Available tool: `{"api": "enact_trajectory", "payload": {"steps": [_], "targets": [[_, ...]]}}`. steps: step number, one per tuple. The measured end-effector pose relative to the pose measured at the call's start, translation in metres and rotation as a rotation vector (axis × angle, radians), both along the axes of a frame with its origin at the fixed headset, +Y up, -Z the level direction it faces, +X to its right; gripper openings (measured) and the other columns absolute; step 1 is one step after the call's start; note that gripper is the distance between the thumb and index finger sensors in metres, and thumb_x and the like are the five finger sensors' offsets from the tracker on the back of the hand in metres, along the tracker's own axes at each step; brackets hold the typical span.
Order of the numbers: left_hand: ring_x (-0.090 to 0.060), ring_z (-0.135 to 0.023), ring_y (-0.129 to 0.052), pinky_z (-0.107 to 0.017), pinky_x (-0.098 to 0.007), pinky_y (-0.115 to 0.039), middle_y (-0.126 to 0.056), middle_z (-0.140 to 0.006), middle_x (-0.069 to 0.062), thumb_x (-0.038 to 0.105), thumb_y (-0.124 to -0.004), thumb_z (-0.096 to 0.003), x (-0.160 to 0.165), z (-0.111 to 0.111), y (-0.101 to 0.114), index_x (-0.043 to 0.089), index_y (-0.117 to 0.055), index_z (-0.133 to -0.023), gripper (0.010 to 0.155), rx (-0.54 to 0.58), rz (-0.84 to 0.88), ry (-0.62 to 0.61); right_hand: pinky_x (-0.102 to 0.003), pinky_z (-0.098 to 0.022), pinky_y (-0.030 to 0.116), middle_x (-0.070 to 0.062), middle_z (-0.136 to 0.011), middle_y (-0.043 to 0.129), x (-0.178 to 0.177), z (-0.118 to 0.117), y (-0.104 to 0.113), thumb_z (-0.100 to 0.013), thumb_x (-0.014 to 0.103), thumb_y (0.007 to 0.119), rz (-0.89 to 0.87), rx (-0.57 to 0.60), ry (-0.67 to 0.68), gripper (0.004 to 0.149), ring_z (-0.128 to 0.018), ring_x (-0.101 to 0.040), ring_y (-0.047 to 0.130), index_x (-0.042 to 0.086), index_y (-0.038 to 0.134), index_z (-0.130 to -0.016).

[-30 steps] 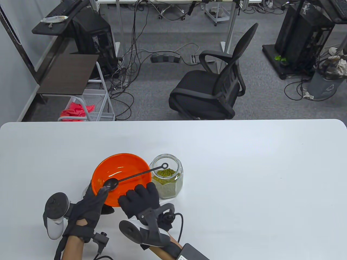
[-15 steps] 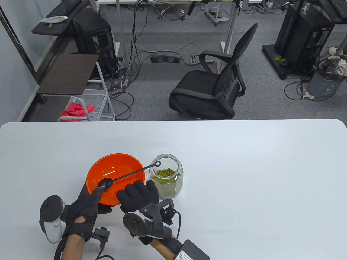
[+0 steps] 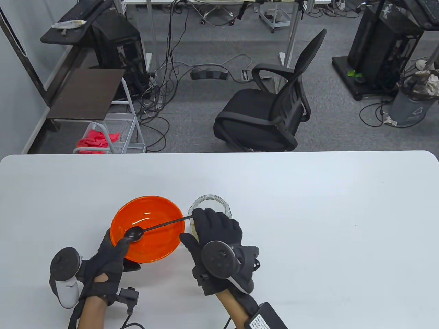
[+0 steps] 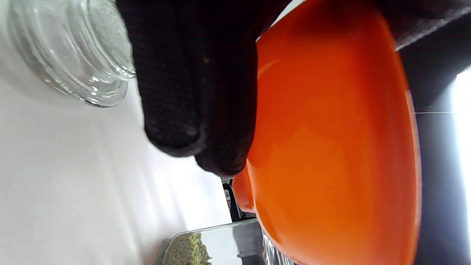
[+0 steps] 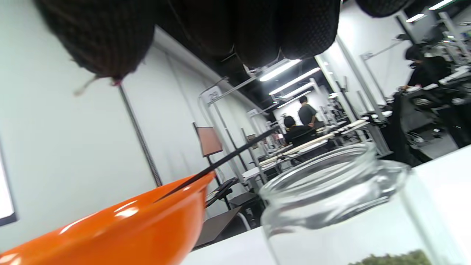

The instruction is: Portion mung beans with measuring scoop (Bowl in hand)

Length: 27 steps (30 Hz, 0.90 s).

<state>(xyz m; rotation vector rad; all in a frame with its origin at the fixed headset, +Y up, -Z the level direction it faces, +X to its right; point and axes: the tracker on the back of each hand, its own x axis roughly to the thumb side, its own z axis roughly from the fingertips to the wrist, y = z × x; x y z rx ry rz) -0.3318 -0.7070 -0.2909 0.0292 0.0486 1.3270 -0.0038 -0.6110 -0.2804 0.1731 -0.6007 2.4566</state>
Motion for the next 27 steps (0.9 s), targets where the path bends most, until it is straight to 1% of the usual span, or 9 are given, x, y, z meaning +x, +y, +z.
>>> {"api": "enact_trajectory", "payload": {"steps": [3,5,8,11,14,18,22,25,27], "targets": [[-0.021,-0.043,-0.119,-0.028,-0.023,-0.104,-0.072,-0.093,-0.019,0.046,-0.067,-0.0555,0.000,0.001,0.000,0.000,-0.039,-0.107,0.075,-0.019,-0.020,0.014,-0.071,-0.060,0.054,-0.024,-0.096,0.073,0.014,-0.005,-0.004,-0.040,0.044,0.088,-0.044,-0.005,-0.036,0.072,-0.084,-0.048,0.077,0.009,0.069,-0.100],[-0.021,-0.042,-0.119,-0.027,-0.023,-0.104,-0.073,-0.093,-0.018,0.044,-0.067,-0.0553,0.001,0.001,0.000,0.000,-0.040,-0.107,0.073,-0.024,-0.021,0.013,-0.071,-0.059,0.056,-0.025,-0.095,0.074,0.019,-0.009,-0.008,-0.041,0.045,0.087,-0.063,-0.037,-0.036,0.072,-0.080,-0.048,0.080,0.009,0.068,-0.100],[-0.021,-0.039,-0.120,-0.024,-0.023,-0.104,-0.075,-0.091,-0.018,0.044,-0.067,-0.0551,0.002,0.001,0.000,0.000,-0.042,-0.106,0.072,-0.027,-0.017,0.005,-0.069,-0.056,0.059,-0.027,-0.095,0.072,0.024,-0.016,-0.019,-0.044,0.048,0.081,-0.097,-0.088,-0.035,0.074,-0.076,-0.048,0.083,0.007,0.062,-0.103],[-0.020,-0.037,-0.120,-0.023,-0.023,-0.104,-0.076,-0.090,-0.017,0.044,-0.067,-0.0550,0.003,0.001,-0.001,0.000,-0.044,-0.106,0.071,-0.029,-0.020,0.001,-0.068,-0.054,0.062,-0.028,-0.092,0.075,0.025,-0.023,-0.031,-0.045,0.049,0.079,-0.144,-0.168,-0.016,0.074,-0.070,-0.046,0.086,0.005,0.061,-0.102],[-0.020,-0.036,-0.120,-0.022,-0.023,-0.104,-0.077,-0.090,-0.017,0.043,-0.067,-0.0550,0.004,0.001,-0.001,0.000,-0.045,-0.106,0.070,-0.034,-0.019,-0.007,-0.067,-0.053,0.063,-0.027,-0.086,0.079,0.026,-0.029,-0.041,-0.046,0.048,0.078,-0.217,-0.267,0.023,0.074,-0.061,-0.042,0.089,0.004,0.059,-0.103],[-0.020,-0.036,-0.120,-0.022,-0.023,-0.104,-0.078,-0.090,-0.017,0.043,-0.067,-0.0551,0.006,0.001,-0.001,0.000,-0.045,-0.106,0.070,-0.035,-0.020,-0.014,-0.065,-0.049,0.067,-0.023,-0.072,0.088,0.026,-0.034,-0.050,-0.046,0.045,0.079,-0.287,-0.332,0.063,0.072,-0.046,-0.035,0.093,0.002,0.061,-0.101],[-0.020,-0.036,-0.119,-0.022,-0.023,-0.103,-0.078,-0.090,-0.017,0.043,-0.066,-0.0551,0.006,0.001,-0.001,0.000,-0.045,-0.106,0.070,-0.032,-0.030,-0.012,-0.062,-0.043,0.074,-0.015,-0.057,0.095,0.025,-0.038,-0.057,-0.046,0.040,0.081,-0.372,-0.331,0.104,0.066,-0.030,-0.027,0.095,0.001,0.067,-0.097],[-0.020,-0.036,-0.119,-0.022,-0.023,-0.104,-0.078,-0.089,-0.017,0.043,-0.066,-0.0552,0.006,0.001,-0.001,0.000,-0.045,-0.106,0.070,-0.034,-0.032,-0.013,-0.060,-0.040,0.076,-0.011,-0.049,0.098,0.024,-0.039,-0.061,-0.045,0.035,0.083,-0.446,-0.338,0.134,0.060,-0.023,-0.024,0.096,0.001,0.073,-0.093],[-0.020,-0.036,-0.120,-0.022,-0.023,-0.104,-0.078,-0.089,-0.017,0.043,-0.066,-0.0552,0.006,0.001,-0.002,0.000,-0.045,-0.106,0.070,-0.034,-0.031,-0.011,-0.059,-0.039,0.078,-0.010,-0.047,0.098,0.024,-0.039,-0.062,-0.045,0.033,0.084,-0.470,-0.333,0.142,0.058,-0.021,-0.022,0.096,0.001,0.075,-0.091]]}}
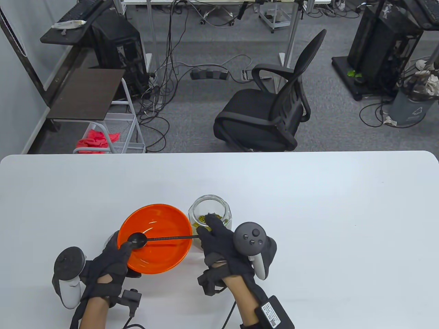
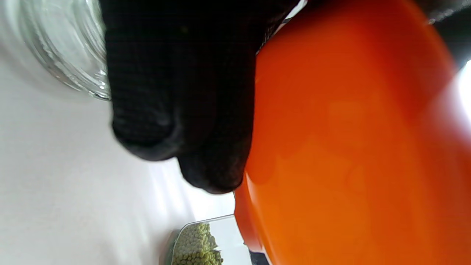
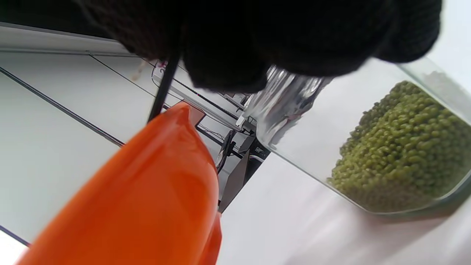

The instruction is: Portion mung beans with measuring scoop (Bowl in hand)

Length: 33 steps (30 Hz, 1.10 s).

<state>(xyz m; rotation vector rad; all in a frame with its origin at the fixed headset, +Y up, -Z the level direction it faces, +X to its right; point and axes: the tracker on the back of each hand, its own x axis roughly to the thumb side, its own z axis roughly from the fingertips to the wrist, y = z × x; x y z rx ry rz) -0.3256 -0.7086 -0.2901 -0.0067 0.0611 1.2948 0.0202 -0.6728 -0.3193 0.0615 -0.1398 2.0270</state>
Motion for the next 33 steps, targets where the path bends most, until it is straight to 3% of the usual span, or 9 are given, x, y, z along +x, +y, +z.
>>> {"api": "enact_trajectory", "payload": {"steps": [10,19,33], "targets": [[-0.020,-0.037,-0.119,-0.023,-0.023,-0.104,-0.077,-0.090,-0.017,0.043,-0.065,-0.0554,-0.002,0.001,0.000,0.001,-0.044,-0.106,0.069,-0.020,-0.022,0.035,-0.058,-0.037,0.080,-0.013,-0.046,0.099,0.012,0.005,0.008,-0.043,0.027,0.083,-0.211,0.058,-0.064,0.050,-0.020,-0.022,0.097,0.001,0.080,-0.085],[-0.023,-0.041,-0.118,-0.026,-0.025,-0.103,-0.074,-0.093,-0.017,0.042,-0.065,-0.0554,-0.015,0.001,-0.003,0.002,-0.043,-0.107,0.069,-0.060,-0.063,0.112,-0.058,-0.039,0.078,-0.013,-0.047,0.097,0.039,0.018,0.033,-0.045,0.028,0.081,-0.307,0.129,-0.149,0.042,-0.021,-0.022,0.095,0.005,0.084,-0.079],[-0.023,-0.043,-0.117,-0.028,-0.025,-0.102,-0.072,-0.094,-0.016,0.042,-0.064,-0.0555,-0.016,-0.002,-0.011,0.003,-0.043,-0.107,0.068,-0.094,-0.100,0.135,-0.058,-0.040,0.078,-0.012,-0.047,0.097,0.080,0.031,0.057,-0.044,0.029,0.085,-0.012,0.240,-0.400,0.041,-0.022,-0.021,0.095,0.006,0.085,-0.078]]}}
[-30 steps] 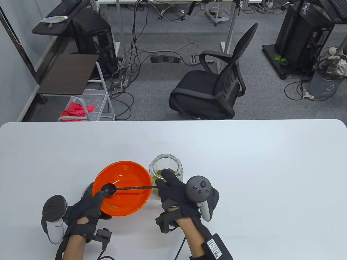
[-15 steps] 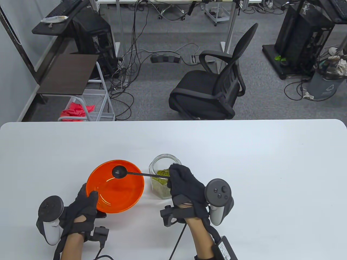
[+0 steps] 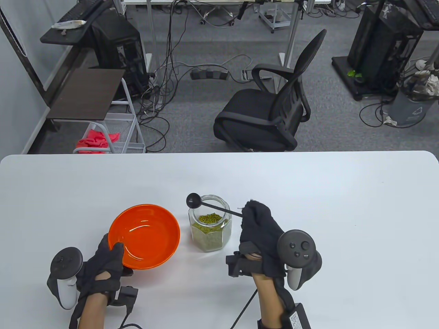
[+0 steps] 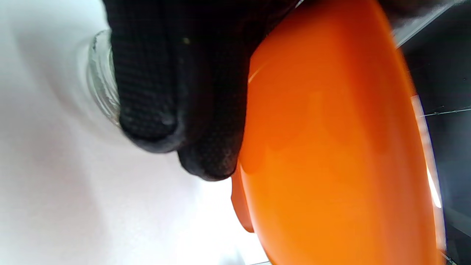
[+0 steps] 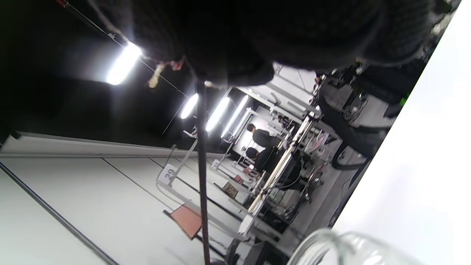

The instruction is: Portion mung beans with measuring scoop (Bowl in hand)

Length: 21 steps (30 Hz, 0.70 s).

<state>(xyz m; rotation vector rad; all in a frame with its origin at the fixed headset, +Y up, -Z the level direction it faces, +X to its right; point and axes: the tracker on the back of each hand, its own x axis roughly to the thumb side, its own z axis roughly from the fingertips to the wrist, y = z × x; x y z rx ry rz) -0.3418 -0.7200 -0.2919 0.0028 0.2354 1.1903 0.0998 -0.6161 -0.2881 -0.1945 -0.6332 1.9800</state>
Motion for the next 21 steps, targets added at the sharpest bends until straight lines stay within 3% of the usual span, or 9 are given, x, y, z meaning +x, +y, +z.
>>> {"api": "enact_trajectory", "payload": {"steps": [10,21], "targets": [[-0.024,-0.044,-0.117,-0.028,-0.026,-0.102,-0.072,-0.095,-0.016,0.042,-0.064,-0.0556,0.002,0.000,0.000,0.004,-0.043,-0.107,0.068,-0.020,-0.012,-0.005,-0.059,-0.042,0.077,-0.013,-0.049,0.097,-0.009,-0.006,0.000,-0.042,0.029,0.090,0.224,-0.061,-0.035,0.042,-0.025,-0.022,0.095,0.009,0.087,-0.078],[-0.025,-0.045,-0.116,-0.029,-0.027,-0.101,-0.071,-0.095,-0.016,0.042,-0.064,-0.0556,0.006,-0.002,-0.001,0.005,-0.043,-0.108,0.067,-0.027,-0.047,-0.014,-0.060,-0.045,0.075,-0.012,-0.051,0.097,-0.073,-0.025,0.007,-0.044,0.027,0.084,0.650,-0.097,-0.027,0.039,-0.028,-0.025,0.094,0.011,0.087,-0.079]]}}
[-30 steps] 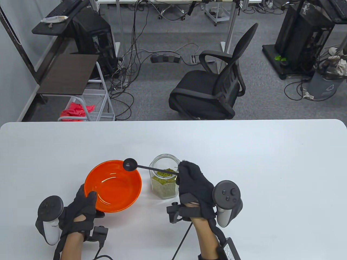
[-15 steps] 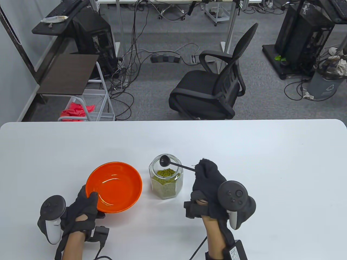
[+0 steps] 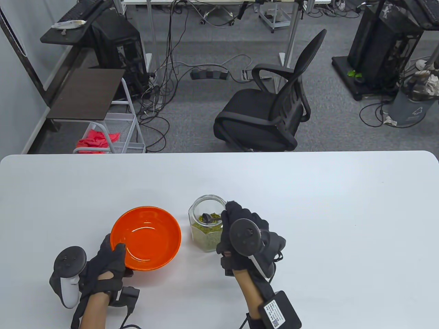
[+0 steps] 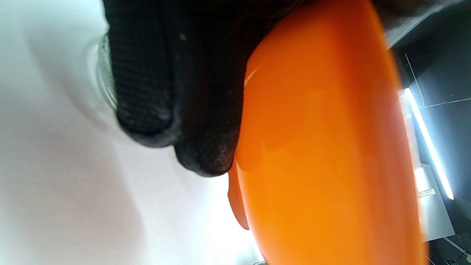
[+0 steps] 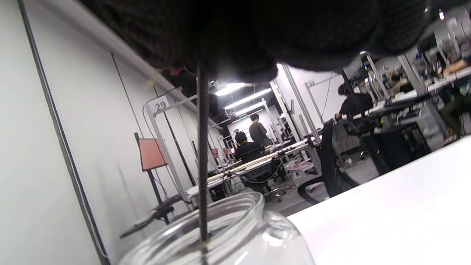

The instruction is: Portion mung beans with measuring scoop (Bowl in hand)

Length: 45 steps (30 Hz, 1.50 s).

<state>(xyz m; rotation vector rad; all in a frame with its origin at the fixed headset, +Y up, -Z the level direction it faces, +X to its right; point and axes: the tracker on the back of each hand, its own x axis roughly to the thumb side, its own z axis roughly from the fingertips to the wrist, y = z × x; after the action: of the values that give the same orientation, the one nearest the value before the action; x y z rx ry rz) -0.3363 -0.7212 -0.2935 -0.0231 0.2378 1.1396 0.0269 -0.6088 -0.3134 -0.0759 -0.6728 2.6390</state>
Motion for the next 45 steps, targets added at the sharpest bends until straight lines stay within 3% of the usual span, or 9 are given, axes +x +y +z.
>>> {"api": "enact_trajectory", "payload": {"steps": [5,9,19,28,35,45], "targets": [[-0.025,-0.045,-0.116,-0.030,-0.027,-0.101,-0.071,-0.096,-0.015,0.042,-0.064,-0.0557,0.003,-0.001,-0.002,0.005,-0.043,-0.108,0.067,-0.009,-0.003,-0.011,-0.061,-0.047,0.073,-0.012,-0.052,0.097,-0.024,-0.013,0.003,-0.044,0.027,0.083,0.198,-0.064,0.008,0.038,-0.030,-0.026,0.094,0.013,0.087,-0.079],[-0.025,-0.045,-0.116,-0.029,-0.027,-0.101,-0.071,-0.096,-0.016,0.042,-0.064,-0.0556,0.003,-0.001,-0.002,0.005,-0.043,-0.108,0.067,-0.005,-0.010,-0.010,-0.060,-0.046,0.074,-0.012,-0.049,0.097,-0.034,-0.020,0.000,-0.044,0.027,0.081,0.243,-0.115,0.036,0.037,-0.027,-0.025,0.093,0.013,0.088,-0.078],[-0.025,-0.045,-0.116,-0.030,-0.027,-0.101,-0.071,-0.096,-0.015,0.042,-0.063,-0.0558,0.003,-0.001,-0.003,0.005,-0.043,-0.108,0.067,-0.009,-0.005,-0.011,-0.057,-0.038,0.080,-0.013,-0.040,0.098,-0.007,-0.034,-0.020,-0.044,0.027,0.078,-0.164,-0.286,0.080,0.038,-0.016,-0.021,0.093,0.007,0.088,-0.074],[-0.025,-0.045,-0.116,-0.030,-0.027,-0.101,-0.071,-0.096,-0.016,0.042,-0.063,-0.0558,0.003,-0.001,-0.003,0.005,-0.043,-0.108,0.067,-0.012,-0.014,-0.012,-0.054,-0.031,0.084,-0.012,-0.037,0.098,0.023,-0.041,-0.037,-0.045,0.029,0.077,-0.461,-0.339,0.069,0.038,-0.012,-0.016,0.094,0.005,0.088,-0.073],[-0.025,-0.045,-0.116,-0.029,-0.027,-0.100,-0.071,-0.096,-0.016,0.043,-0.062,-0.0559,0.003,-0.001,-0.004,0.005,-0.043,-0.108,0.067,-0.014,-0.020,-0.013,-0.052,-0.029,0.085,-0.011,-0.035,0.098,0.044,-0.041,-0.054,-0.046,0.030,0.076,-0.668,-0.333,0.056,0.039,-0.010,-0.014,0.094,0.004,0.087,-0.072],[-0.025,-0.044,-0.116,-0.029,-0.027,-0.100,-0.071,-0.096,-0.016,0.043,-0.062,-0.0559,0.004,-0.002,-0.008,0.005,-0.043,-0.108,0.067,-0.032,-0.021,-0.018,-0.052,-0.029,0.084,-0.010,-0.036,0.098,0.061,-0.037,-0.065,-0.047,0.031,0.075,-0.817,-0.303,0.047,0.039,-0.011,-0.014,0.094,0.004,0.087,-0.073]]}}
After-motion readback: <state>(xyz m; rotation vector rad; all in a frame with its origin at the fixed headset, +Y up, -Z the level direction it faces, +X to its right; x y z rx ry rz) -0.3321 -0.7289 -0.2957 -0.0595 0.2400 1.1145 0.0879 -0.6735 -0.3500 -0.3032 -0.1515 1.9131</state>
